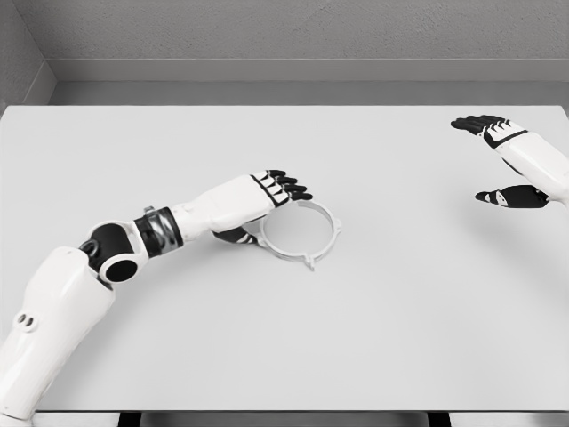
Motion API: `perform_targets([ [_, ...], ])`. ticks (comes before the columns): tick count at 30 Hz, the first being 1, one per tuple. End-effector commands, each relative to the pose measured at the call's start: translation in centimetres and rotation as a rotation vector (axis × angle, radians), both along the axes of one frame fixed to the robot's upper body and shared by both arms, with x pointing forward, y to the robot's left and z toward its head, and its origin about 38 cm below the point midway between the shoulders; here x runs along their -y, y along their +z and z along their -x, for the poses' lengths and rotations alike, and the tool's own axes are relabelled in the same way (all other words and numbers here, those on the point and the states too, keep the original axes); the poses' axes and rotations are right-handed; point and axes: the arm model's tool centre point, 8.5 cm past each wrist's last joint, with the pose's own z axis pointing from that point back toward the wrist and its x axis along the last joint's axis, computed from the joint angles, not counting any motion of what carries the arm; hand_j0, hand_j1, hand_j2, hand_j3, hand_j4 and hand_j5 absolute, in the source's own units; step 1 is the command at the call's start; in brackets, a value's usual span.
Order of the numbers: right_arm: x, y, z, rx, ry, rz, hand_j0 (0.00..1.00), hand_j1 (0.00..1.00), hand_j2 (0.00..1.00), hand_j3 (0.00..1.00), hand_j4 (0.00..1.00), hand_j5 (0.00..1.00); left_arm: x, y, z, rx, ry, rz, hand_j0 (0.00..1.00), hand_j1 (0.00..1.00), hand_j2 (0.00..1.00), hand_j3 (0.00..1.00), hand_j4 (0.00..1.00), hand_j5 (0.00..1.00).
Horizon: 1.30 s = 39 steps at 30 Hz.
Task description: Assemble PVC drainage pipe clamps
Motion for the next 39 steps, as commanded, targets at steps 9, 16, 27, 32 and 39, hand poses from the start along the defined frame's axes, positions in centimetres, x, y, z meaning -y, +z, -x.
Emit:
perform_targets([
  [9, 0.0, 0.1, 0.0, 0.000, 0.000, -0.007, 1.00, 1.00, 1.00, 1.00, 1.00, 1.00, 0.8, 0.1, -0.4, -0.005, -0.001, 0.018, 1.00, 1.00, 1.00, 1.00, 1.00, 1.00],
  [16, 0.0, 0.0, 0.0, -0.001, -0.001, -0.007, 1.00, 1.00, 1.00, 1.00, 1.00, 1.00, 1.6, 0.4, -0.4, 0.001, -0.010, 0.028, 1.00, 1.00, 1.00, 1.00, 1.00, 1.00],
  [27, 0.0, 0.0, 0.0, -0.001, -0.001, -0.007, 1.00, 1.00, 1.00, 1.00, 1.00, 1.00, 0.9, 0.2, -0.9, -0.018, 0.001, 0.003, 1.00, 1.00, 1.00, 1.00, 1.00, 1.00],
  [32, 0.0, 0.1, 0.0, 0.000, 0.000, -0.008, 1.00, 1.00, 1.00, 1.00, 1.00, 1.00, -3.5, 1.1, -1.6, -0.022, 0.050, -0.013, 1.00, 1.00, 1.00, 1.00, 1.00, 1.00],
  [39, 0.0, 0.1, 0.2, -0.003, 0.004, -0.042, 1.00, 1.00, 1.00, 1.00, 1.00, 1.00, -14.8, 6.2, -2.9, 0.018, 0.188, -0.103, 1.00, 1.00, 1.00, 1.00, 1.00, 1.00],
])
